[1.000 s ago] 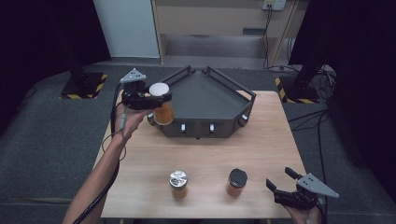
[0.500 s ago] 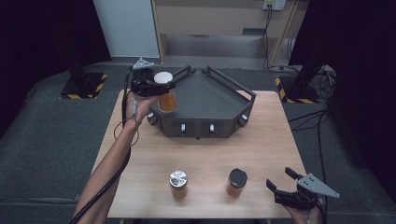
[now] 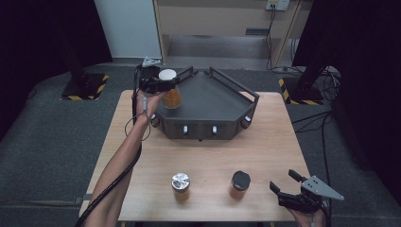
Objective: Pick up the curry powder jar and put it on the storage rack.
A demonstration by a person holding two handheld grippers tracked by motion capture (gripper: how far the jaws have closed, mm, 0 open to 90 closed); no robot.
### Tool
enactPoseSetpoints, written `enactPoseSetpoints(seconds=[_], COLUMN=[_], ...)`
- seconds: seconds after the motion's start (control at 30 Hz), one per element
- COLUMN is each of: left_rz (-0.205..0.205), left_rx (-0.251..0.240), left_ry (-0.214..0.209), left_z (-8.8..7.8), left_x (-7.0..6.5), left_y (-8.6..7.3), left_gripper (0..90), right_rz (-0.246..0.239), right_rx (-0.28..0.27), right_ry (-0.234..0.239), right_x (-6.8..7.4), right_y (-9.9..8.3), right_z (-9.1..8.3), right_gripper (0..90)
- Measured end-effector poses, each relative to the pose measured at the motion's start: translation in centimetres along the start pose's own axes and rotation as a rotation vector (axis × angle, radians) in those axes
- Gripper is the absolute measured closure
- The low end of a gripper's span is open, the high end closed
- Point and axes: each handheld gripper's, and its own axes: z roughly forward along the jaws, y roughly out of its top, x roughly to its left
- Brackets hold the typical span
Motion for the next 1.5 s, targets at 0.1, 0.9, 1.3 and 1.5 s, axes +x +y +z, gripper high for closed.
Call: enactPoseSetpoints(seconds=[0.1,0.9,1.3,1.5], left_rz=[0.013,0.037,0.041,0.016], left_rx=[-0.001,0.023,0.008,0.008], left_ry=[0.004,0.032,0.032,0.028], left_z=[0.2,2.0,1.9,1.9], left_x=[-0.1,-0.5,-0.6,-0.4], left_y=[-0.2,-1.6,-2.1,-2.2], left_gripper=[32.2,32.2,32.0,25.3], right_rz=[0.000,0.001,0.000,-0.002], right_rx=[0.000,-0.001,0.002,-0.001], right_ry=[0.001,0.001,0.002,0.003], right_x=[0.0,0.0,0.1,0.1], right_y=[0.0,0.0,0.0,0.0], right_z=[0.0,0.0,0.0,0.0], right_gripper=[11.0,11.1,11.1,11.1])
